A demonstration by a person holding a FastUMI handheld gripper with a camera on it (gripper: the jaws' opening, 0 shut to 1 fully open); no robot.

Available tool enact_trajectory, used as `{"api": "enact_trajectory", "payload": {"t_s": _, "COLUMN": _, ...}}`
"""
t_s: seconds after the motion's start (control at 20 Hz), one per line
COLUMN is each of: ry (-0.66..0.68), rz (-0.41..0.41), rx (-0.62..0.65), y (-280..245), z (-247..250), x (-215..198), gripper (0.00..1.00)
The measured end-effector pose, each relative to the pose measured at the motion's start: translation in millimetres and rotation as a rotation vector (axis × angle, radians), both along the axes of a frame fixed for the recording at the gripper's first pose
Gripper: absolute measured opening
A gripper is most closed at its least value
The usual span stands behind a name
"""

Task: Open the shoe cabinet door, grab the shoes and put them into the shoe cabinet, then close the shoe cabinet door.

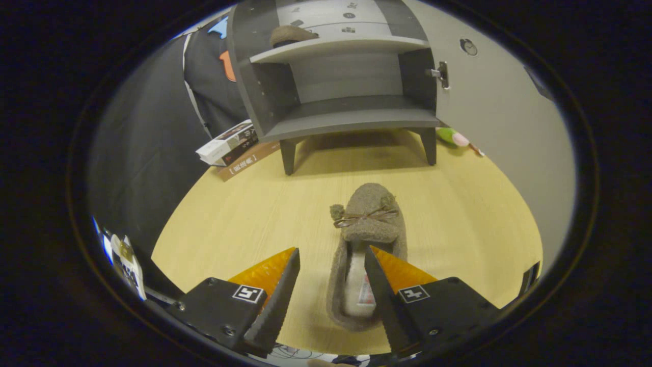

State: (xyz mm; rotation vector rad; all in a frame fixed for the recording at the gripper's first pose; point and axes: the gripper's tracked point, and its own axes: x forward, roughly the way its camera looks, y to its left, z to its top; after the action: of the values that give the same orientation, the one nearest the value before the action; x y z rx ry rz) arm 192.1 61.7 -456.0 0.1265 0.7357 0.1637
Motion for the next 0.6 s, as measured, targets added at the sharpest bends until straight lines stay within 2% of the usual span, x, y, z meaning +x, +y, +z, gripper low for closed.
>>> {"api": "enact_trajectory", "payload": {"t_s": 0.15, "ry": 0.046, "rz": -0.037, "rx": 0.035, "y": 2, "z": -14, "x": 20, "gripper": 0.82}}
{"api": "enact_trajectory", "payload": {"t_s": 0.3, "ry": 0.056, "rz": -0.024, "rx": 0.033, "y": 6, "z": -20, "x": 35, "gripper": 0.82}}
{"api": "enact_trajectory", "payload": {"t_s": 0.4, "ry": 0.089, "rz": -0.021, "rx": 0.062, "y": 8, "z": -23, "x": 36, "gripper": 0.61}}
{"api": "enact_trajectory", "payload": {"t_s": 0.5, "ry": 0.09, "rz": -0.086, "rx": 0.019, "y": -11, "z": -28, "x": 41, "gripper": 0.4}}
{"api": "enact_trajectory", "payload": {"t_s": 0.6, "ry": 0.118, "rz": -0.073, "rx": 0.04, "y": -6, "z": -26, "x": 37, "gripper": 0.2}}
